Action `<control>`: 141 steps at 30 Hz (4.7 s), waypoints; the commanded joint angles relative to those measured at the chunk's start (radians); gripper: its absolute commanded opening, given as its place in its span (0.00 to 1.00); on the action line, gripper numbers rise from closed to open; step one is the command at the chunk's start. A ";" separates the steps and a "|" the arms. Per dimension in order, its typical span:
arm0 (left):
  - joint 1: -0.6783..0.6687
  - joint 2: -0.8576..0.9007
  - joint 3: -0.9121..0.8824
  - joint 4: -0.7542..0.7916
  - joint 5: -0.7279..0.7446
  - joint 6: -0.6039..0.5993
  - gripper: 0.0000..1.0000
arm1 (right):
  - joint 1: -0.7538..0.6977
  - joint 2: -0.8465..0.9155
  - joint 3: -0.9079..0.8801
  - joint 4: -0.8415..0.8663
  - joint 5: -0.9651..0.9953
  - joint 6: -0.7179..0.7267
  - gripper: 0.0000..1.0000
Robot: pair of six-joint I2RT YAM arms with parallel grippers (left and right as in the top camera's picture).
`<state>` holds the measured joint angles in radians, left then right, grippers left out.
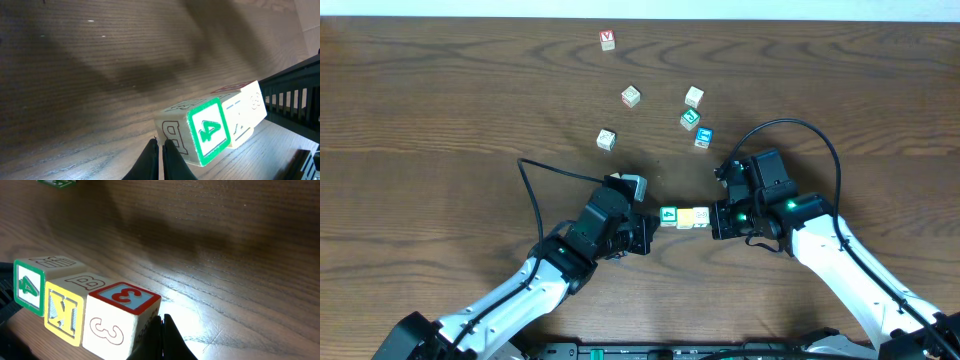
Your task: Lift 3 blocks
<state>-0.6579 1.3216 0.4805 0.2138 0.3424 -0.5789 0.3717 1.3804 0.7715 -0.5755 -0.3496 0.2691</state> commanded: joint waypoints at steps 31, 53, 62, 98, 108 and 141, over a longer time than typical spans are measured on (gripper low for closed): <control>-0.016 -0.027 0.010 0.023 0.077 0.002 0.07 | 0.023 -0.016 0.067 -0.027 -0.126 0.048 0.01; -0.016 -0.057 0.010 0.011 0.077 -0.028 0.07 | 0.056 -0.016 0.072 -0.022 -0.125 -0.019 0.01; -0.016 -0.057 0.010 0.011 0.093 -0.027 0.07 | 0.070 -0.016 0.095 -0.024 -0.123 -0.032 0.01; -0.016 -0.086 0.032 0.011 0.096 -0.024 0.07 | 0.070 -0.056 0.100 -0.054 -0.103 -0.042 0.01; -0.016 -0.095 0.032 0.004 0.096 -0.024 0.07 | 0.070 -0.056 0.100 -0.054 -0.104 -0.042 0.01; -0.016 -0.095 0.033 0.004 0.096 -0.024 0.07 | 0.070 -0.057 0.119 -0.072 -0.104 -0.042 0.01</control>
<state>-0.6563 1.2385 0.4805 0.1974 0.3611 -0.6025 0.3977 1.3396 0.8562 -0.6582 -0.2836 0.2405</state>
